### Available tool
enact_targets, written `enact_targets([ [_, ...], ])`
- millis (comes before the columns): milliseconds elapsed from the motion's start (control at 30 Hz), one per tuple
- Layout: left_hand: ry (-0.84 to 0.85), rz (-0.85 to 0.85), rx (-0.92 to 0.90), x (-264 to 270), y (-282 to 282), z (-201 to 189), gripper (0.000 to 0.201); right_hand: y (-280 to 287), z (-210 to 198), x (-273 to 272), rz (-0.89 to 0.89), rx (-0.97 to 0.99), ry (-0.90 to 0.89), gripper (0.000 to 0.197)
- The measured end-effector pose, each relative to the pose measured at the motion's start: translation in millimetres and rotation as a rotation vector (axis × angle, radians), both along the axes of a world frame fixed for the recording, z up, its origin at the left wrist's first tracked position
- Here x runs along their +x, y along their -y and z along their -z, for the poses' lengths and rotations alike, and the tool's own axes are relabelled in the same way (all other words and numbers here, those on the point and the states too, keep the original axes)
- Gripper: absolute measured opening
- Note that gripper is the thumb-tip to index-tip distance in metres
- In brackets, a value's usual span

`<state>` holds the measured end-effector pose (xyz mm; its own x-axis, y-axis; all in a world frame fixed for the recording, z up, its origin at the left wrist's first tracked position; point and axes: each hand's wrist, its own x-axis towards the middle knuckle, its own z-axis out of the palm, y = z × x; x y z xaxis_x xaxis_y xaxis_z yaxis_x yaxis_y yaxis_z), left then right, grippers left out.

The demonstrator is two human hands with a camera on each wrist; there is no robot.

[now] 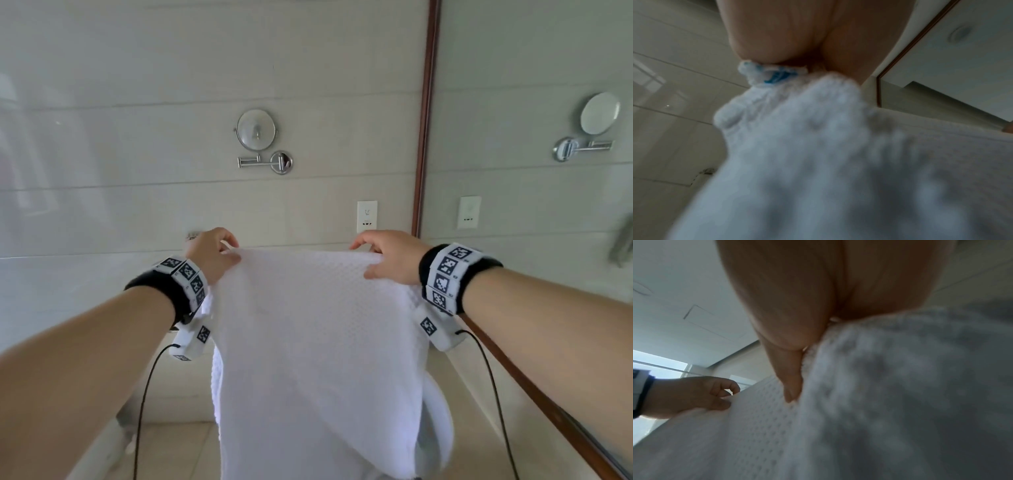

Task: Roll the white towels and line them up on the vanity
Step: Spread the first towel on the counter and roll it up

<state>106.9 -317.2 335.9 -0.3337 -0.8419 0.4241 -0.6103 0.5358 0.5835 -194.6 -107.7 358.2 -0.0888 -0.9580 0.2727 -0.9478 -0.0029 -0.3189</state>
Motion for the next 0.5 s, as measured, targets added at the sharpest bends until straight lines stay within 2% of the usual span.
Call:
enact_targets([
  [133, 0.013, 0.109, 0.089, -3, 29, 15, 0.020, 42, 17, -10, 0.067, 0.030, -0.008, 0.048],
  [267, 0.098, 0.174, 0.206, -17, 58, 22, 0.032, 90, 22, -25, 0.125, 0.070, -0.030, 0.047],
  [400, 0.303, 0.181, 0.253, -38, 92, 5, 0.048, 140, 12, -53, 0.208, 0.071, -0.054, 0.045],
  [500, 0.369, 0.091, 0.156, -56, 129, -21, 0.050, 181, -12, -73, 0.249, 0.011, -0.063, 0.043],
])
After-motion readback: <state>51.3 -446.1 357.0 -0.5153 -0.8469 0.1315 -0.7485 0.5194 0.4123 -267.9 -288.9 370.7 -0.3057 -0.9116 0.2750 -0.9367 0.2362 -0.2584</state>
